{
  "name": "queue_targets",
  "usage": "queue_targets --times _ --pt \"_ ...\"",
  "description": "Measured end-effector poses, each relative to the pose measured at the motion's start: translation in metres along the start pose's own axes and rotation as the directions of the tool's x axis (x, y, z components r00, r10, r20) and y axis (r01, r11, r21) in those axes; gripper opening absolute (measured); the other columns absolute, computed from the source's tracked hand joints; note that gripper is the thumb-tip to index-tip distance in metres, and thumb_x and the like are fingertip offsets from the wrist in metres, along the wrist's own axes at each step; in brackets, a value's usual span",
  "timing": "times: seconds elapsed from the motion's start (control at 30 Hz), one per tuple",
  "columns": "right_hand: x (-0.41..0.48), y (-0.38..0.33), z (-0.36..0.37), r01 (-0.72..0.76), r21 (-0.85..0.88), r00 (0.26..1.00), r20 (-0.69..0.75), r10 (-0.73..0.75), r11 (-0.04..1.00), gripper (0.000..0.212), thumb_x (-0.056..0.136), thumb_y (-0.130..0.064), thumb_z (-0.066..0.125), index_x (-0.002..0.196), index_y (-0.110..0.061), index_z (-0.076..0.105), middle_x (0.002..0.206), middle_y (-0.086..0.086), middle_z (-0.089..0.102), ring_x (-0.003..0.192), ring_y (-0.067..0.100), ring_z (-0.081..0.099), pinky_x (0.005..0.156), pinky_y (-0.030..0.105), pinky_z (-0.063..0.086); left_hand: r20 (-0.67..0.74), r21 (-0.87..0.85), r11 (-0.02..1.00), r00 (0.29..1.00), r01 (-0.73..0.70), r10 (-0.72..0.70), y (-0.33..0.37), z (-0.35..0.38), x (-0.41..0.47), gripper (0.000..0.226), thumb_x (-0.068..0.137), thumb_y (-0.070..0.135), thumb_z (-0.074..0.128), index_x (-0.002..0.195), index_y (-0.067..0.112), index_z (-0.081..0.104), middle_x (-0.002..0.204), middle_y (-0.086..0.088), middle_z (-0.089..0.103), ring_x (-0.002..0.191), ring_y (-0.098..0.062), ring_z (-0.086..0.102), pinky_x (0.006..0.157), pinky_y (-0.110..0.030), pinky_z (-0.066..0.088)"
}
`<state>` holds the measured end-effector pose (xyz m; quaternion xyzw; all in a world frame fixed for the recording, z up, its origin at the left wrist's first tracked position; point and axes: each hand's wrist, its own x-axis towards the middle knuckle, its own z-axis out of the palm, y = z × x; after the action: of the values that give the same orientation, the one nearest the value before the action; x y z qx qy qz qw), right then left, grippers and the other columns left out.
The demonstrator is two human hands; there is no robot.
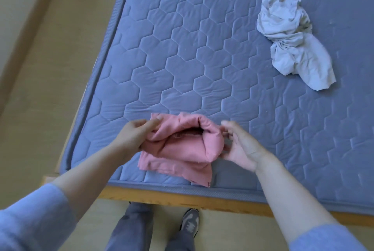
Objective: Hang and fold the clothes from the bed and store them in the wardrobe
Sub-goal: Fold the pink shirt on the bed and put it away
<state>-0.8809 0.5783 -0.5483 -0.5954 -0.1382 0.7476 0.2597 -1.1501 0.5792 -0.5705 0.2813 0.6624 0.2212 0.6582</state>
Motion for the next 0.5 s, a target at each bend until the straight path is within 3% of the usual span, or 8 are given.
queue_targets --times 0.07,0.13,0.17,0.23,0.3,0.37,0.43,0.5 --pt "0.006 0.009 0.005 -0.038 -0.125 0.972 -0.236 0.007 0.991 0.031 0.081 -0.044 0.071 0.09 -0.015 0.064 0.081 0.0 0.071 0.073 0.017 0.065 0.066 0.034 0.056 -0.098 0.132 0.991 0.995 0.003 0.01 -0.015 0.01 -0.002 0.042 0.079 0.053 0.072 0.068 0.014 0.061 0.05 0.006 0.053 0.05 -0.013 0.047 0.049 -0.022 0.037" --pt "0.014 0.025 0.009 -0.102 -0.234 0.904 -0.426 -0.008 0.967 0.058 0.076 -0.052 0.076 0.107 -0.009 0.053 0.102 0.008 0.067 0.086 0.022 0.065 0.075 0.042 0.059 -0.137 0.14 0.99 0.99 -0.021 0.04 -0.031 0.017 -0.003 0.035 0.085 0.036 0.071 0.062 0.015 0.055 0.043 0.007 0.051 0.043 -0.009 0.046 0.045 -0.019 0.038" --pt "0.016 0.034 0.01 -0.169 -0.235 0.901 -0.43 0.054 0.957 0.07 0.072 -0.057 0.077 0.115 -0.009 0.048 0.11 0.01 0.064 0.093 0.024 0.066 0.077 0.047 0.059 -0.149 0.129 0.991 0.987 -0.041 0.06 -0.038 0.019 -0.003 0.032 0.086 0.026 0.071 0.061 0.014 0.054 0.042 0.007 0.05 0.041 -0.007 0.045 0.044 -0.018 0.039" --pt "0.014 0.048 0.009 -0.322 -0.173 0.919 -0.294 0.263 0.931 0.079 0.068 -0.065 0.075 0.125 -0.018 0.05 0.118 0.01 0.062 0.098 0.029 0.067 0.075 0.049 0.059 -0.163 0.149 0.986 0.981 -0.076 0.101 -0.047 0.023 -0.004 0.024 0.085 0.008 0.068 0.064 0.013 0.056 0.042 0.007 0.051 0.038 -0.004 0.045 0.042 -0.014 0.04" --pt "0.011 0.059 0.003 -0.344 -0.099 0.93 -0.169 0.325 0.934 0.064 0.072 -0.058 0.077 0.122 -0.024 0.056 0.116 0.008 0.065 0.095 0.03 0.068 0.068 0.046 0.061 -0.171 0.161 0.982 0.977 -0.102 0.129 -0.054 0.026 -0.007 0.019 0.081 -0.003 0.066 0.07 0.009 0.058 0.044 0.006 0.054 0.037 -0.003 0.047 0.041 -0.014 0.041" --pt "0.01 0.068 -0.006 -0.226 -0.061 0.963 -0.162 0.213 0.972 0.037 0.083 -0.033 0.074 0.114 -0.017 0.062 0.099 0.007 0.072 0.084 0.023 0.071 0.058 0.038 0.059 -0.193 0.174 0.977 0.969 -0.12 0.153 -0.058 0.026 -0.01 0.019 0.077 -0.007 0.068 0.073 0.009 0.059 0.052 0.002 0.057 0.041 -0.003 0.05 0.043 -0.015 0.044" --pt "0.011 0.074 -0.016 -0.096 -0.088 0.978 -0.194 0.077 0.992 0.011 0.091 -0.01 0.061 0.102 -0.012 0.064 0.091 0.006 0.073 0.079 0.019 0.069 0.057 0.033 0.058 -0.253 0.157 0.976 0.949 -0.15 0.186 -0.061 0.021 -0.009 0.023 0.074 -0.007 0.072 0.071 0.012 0.06 0.061 -0.002 0.059 0.049 -0.008 0.052 0.047 -0.017 0.047" --pt "0.011 0.081 -0.026 0.006 -0.165 0.977 -0.209 -0.041 0.986 0.023 0.088 0.006 0.05 0.097 -0.011 0.063 0.095 0.01 0.07 0.084 0.02 0.065 0.071 0.035 0.054 -0.326 0.174 0.965 0.913 -0.194 0.243 -0.064 0.017 -0.005 0.027 0.071 -0.006 0.073 0.066 0.018 0.061 0.062 0.0 0.06 0.051 -0.011 0.052 0.048 -0.018 0.046"
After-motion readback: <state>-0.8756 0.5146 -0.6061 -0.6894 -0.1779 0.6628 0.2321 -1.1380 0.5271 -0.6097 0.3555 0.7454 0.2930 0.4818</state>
